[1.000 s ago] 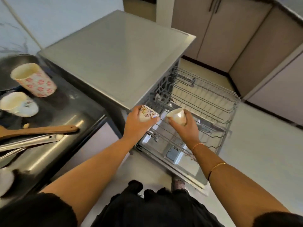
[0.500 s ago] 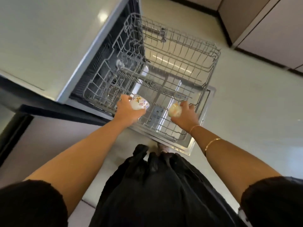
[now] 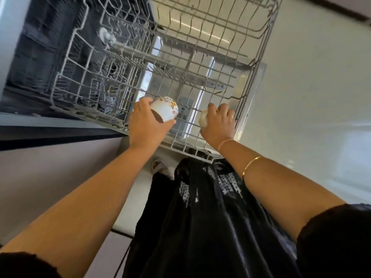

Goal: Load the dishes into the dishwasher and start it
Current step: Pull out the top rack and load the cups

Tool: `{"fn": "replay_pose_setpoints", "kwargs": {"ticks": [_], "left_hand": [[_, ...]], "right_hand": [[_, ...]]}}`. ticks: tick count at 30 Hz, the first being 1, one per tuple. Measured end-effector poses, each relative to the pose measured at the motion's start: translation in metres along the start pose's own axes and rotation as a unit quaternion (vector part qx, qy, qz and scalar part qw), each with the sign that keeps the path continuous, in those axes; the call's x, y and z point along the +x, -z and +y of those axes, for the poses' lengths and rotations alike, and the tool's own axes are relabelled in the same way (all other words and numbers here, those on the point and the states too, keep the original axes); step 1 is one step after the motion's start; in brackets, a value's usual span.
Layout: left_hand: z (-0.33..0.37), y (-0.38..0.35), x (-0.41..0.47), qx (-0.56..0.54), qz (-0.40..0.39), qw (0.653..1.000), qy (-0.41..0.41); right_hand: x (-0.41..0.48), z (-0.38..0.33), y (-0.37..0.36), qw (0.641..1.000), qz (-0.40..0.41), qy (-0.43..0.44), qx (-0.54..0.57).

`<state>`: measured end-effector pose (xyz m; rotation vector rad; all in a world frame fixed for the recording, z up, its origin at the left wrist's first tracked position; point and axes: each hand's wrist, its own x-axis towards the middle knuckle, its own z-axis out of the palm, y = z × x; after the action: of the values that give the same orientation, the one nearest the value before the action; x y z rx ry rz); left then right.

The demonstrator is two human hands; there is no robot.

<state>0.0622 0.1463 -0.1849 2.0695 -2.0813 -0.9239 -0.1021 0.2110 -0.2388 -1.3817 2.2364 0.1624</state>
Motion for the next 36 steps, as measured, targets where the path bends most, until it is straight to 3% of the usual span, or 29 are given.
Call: {"fn": "replay_pose_setpoints", "kwargs": {"ticks": [5, 14, 29, 36], "left_hand": [[0.001, -0.014, 0.012, -0.010, 0.014, 1.000, -0.023], [0.001, -0.034, 0.029, 0.069, -0.054, 0.992, -0.094], [0.009, -0.057, 0.051, 0.127, -0.077, 0.967, -0.207], [0.024, -0.077, 0.074, 0.185, -0.149, 0.951, -0.200]], "right_hand": [[0.019, -0.004, -0.010, 1.000, 0.000, 0.002, 0.024], [0.051, 0.010, -0.012, 0.990, -0.048, -0.032, 0.127], [0.051, 0.013, -0.016, 0.995, -0.027, -0.034, 0.090], [0.045, 0.007, -0.021, 0.996, -0.021, -0.026, 0.082]]}}
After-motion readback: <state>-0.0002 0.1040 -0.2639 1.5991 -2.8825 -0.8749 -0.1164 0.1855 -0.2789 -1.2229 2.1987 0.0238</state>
